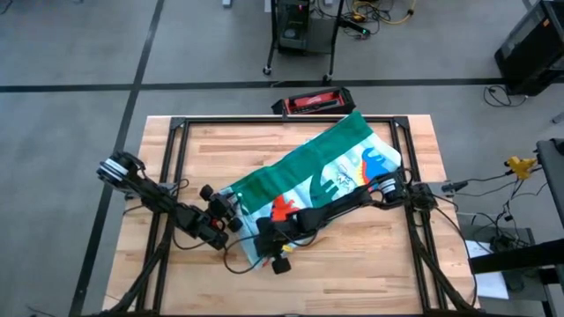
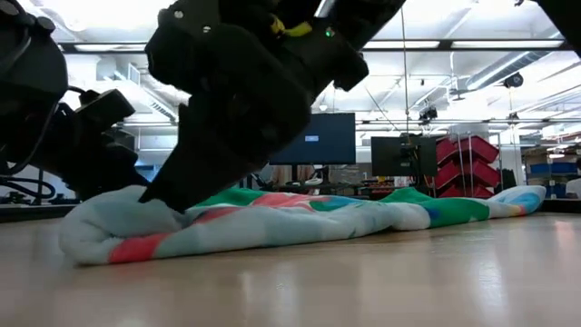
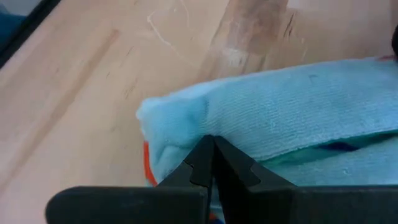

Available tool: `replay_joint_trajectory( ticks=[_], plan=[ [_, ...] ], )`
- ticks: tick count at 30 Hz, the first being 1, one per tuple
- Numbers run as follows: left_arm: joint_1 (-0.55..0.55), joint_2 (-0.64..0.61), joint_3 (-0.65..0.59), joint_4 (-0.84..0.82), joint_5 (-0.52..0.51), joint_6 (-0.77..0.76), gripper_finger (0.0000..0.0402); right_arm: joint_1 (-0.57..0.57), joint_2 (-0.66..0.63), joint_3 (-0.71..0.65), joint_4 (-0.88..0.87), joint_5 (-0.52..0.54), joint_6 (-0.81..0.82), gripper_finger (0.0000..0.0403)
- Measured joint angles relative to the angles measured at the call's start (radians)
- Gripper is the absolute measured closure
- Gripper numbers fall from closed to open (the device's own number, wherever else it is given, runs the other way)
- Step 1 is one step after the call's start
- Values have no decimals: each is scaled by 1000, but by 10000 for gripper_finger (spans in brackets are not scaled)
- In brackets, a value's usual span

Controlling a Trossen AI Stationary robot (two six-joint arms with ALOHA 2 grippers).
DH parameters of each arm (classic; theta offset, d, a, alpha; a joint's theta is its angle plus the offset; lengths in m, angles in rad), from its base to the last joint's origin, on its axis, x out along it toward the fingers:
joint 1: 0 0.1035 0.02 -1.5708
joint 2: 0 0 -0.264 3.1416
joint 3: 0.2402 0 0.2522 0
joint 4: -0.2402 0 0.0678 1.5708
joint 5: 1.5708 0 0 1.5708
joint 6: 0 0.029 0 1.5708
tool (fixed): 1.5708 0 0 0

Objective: Roll towel
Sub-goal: Roll the multi-color dinosaur print towel

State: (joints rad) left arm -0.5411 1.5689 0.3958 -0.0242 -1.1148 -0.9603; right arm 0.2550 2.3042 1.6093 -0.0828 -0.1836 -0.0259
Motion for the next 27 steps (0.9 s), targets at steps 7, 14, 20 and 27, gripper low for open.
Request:
replay_joint_trajectory(
  ticks=[7, 14, 20, 27],
  plan=[
    [0, -174, 0, -66, -13, 141, 283, 0, 24, 1, 31, -8, 18, 403],
    [-37, -456, 0, -352, 71, 99, 283, 0, 26, 0, 25, -7, 19, 403],
    [-117, -532, 0, -400, 188, 33, 283, 0, 26, -1, 27, -6, 17, 403],
    [-140, -397, 0, -325, 164, -3, 283, 0, 26, -2, 40, -3, 22, 403]
  ],
)
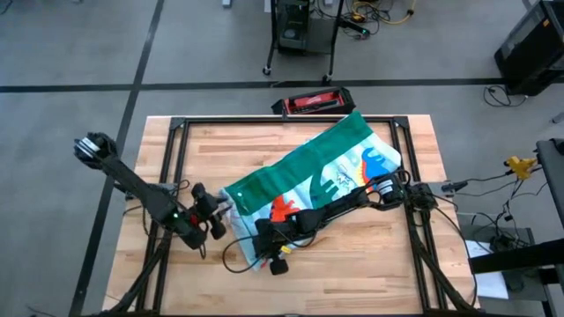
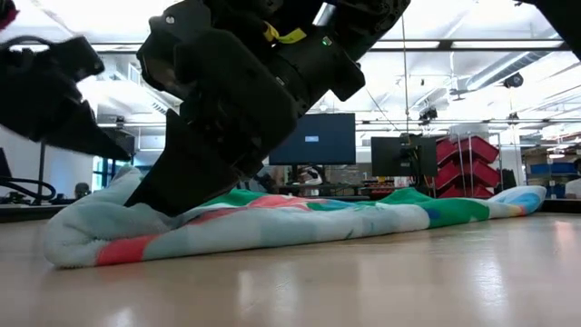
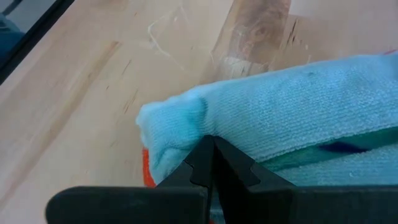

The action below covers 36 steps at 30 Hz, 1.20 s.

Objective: Roll towel
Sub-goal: Roll the multi-color dinosaur print towel

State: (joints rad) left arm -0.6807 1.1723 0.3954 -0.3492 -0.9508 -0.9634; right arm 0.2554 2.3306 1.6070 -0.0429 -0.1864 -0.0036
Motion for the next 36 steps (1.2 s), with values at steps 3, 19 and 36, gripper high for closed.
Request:
replay_joint_trajectory(
  ticks=[3, 19, 36],
  plan=[
    [3, 88, 0, 1, -5, -56, 283, 2, 0, 0, 0, 3, 6, 403],
    [113, 405, 4, 61, -81, -228, 283, 6, -46, 1, 22, 13, -48, 403],
    [87, 253, 1, -111, 91, -232, 283, -158, 60, 7, 291, -53, -177, 403]
  ],
)
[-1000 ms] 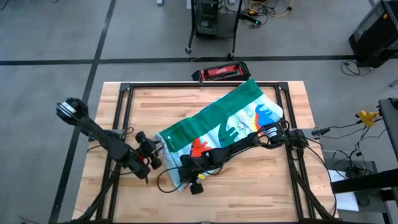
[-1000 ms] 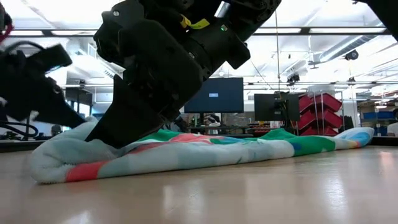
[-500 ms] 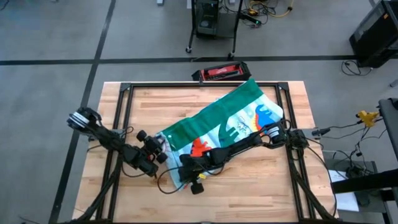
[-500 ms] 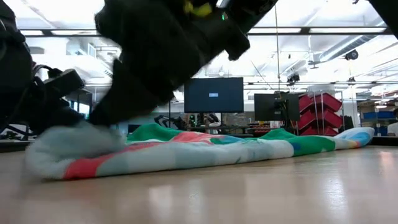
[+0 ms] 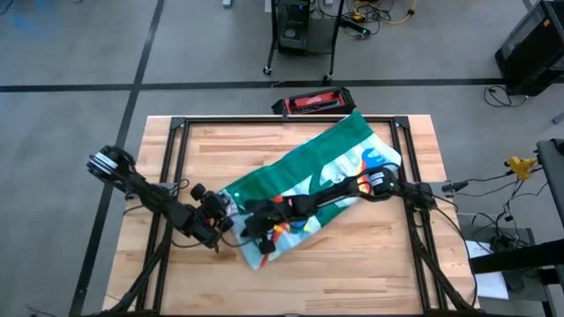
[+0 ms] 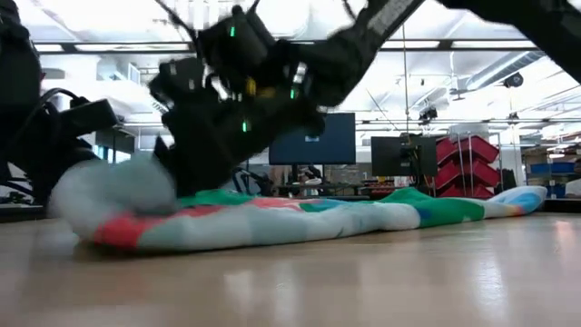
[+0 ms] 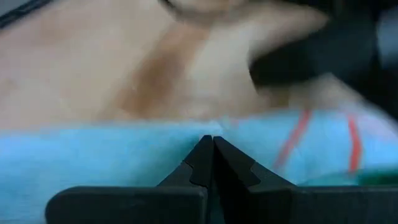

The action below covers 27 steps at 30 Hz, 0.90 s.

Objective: Roll towel
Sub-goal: Roll the multi-color dinosaur print towel

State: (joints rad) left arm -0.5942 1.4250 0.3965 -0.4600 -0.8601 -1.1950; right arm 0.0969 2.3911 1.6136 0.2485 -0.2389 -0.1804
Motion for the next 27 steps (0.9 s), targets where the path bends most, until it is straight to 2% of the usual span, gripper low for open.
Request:
replay_joint_trajectory(
  ticks=[7, 14, 22, 27],
  plan=[
    [-13, -115, -1, -180, 41, -40, 283, -15, 41, 5, 27, -37, -10, 403],
    [-22, -168, 6, -195, 41, -36, 283, -11, 63, 3, 109, -69, 60, 403],
    [-33, -197, 130, -281, 52, 98, 283, 21, 64, 1, 133, -25, 73, 403],
    [-67, -201, 204, -318, 141, 162, 283, 28, 64, 0, 148, 2, 83, 403]
  ],
)
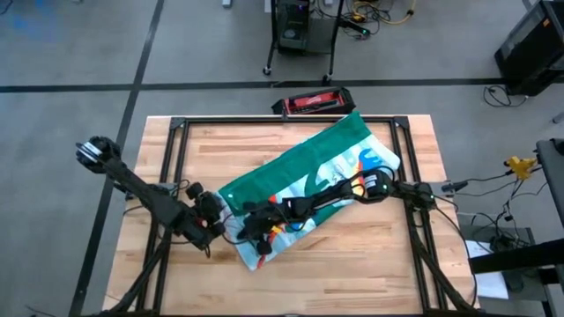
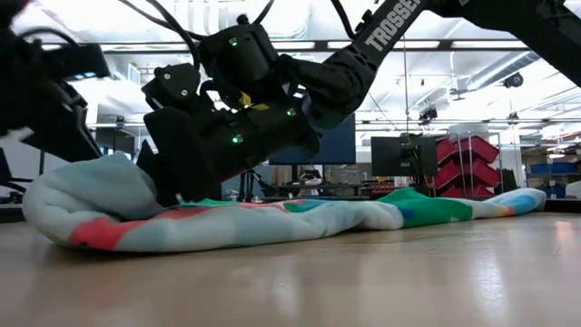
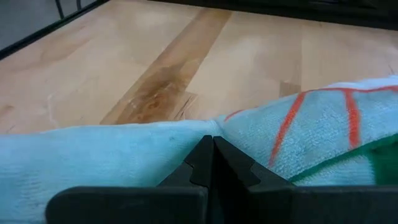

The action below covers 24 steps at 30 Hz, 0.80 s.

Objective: Roll towel
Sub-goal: Roll the multi-color dinosaur print towel

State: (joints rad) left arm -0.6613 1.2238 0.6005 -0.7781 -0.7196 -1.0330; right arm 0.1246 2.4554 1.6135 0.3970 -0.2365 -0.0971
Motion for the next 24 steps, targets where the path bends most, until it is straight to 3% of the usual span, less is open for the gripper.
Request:
replay_joint_trajectory(
  ticks=[3, 7, 16, 22, 24],
  plan=[
    [-52, 3, 8, 16, 31, -20, 283, 4, 4, -1, 15, 16, 1, 403],
    [-122, 33, -25, 132, -37, -65, 283, 11, 29, -1, 90, 30, 30, 403],
    [-119, 227, -87, 202, -154, -180, 283, 15, 28, -2, 150, 28, 82, 403],
    [-119, 310, -104, 196, -175, -271, 283, 7, -39, -3, 54, 13, 35, 403],
    [-118, 328, -104, 194, -179, -286, 283, 4, -77, -3, 6, -36, 2, 403]
  ],
)
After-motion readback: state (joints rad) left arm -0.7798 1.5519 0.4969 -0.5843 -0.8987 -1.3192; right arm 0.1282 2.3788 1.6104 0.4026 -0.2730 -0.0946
